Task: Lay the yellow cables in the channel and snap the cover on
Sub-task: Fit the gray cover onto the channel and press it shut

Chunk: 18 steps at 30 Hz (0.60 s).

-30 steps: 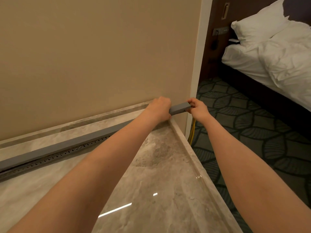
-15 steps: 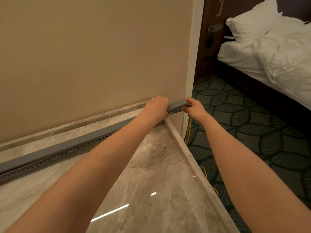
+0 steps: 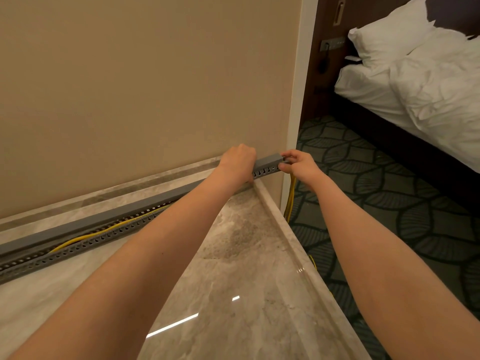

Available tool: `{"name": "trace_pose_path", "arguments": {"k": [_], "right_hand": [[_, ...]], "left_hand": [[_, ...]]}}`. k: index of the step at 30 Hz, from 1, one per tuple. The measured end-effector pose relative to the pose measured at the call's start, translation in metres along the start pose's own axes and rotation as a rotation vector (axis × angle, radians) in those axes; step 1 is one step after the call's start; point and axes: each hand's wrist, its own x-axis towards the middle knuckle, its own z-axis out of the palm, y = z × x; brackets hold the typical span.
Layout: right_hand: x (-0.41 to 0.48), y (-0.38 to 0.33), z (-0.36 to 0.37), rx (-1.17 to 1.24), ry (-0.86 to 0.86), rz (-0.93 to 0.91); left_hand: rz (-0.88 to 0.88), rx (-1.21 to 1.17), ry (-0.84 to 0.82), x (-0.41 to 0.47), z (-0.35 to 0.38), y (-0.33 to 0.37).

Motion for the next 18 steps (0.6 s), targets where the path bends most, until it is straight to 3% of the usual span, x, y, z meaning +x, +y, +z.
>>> {"name": "trace_pose_path", "arguments": {"k": [9, 14, 18], "right_hand": [[0.001, -0.002, -0.001, -0.017, -0.01, 0.037], [0.006, -0.014, 0.002, 0.258, 0.004, 0.16], [0.018, -0.022, 0.023, -0.021, 0.036, 0.176]], "left_hand": [[0.005, -0.005, 0.006, 0.002, 0.0, 0.001], [0.011, 0.02, 0.039, 0.003, 0.005, 0.006], [0.0, 0.036, 0.095, 0.003, 0.014, 0.008]]}}
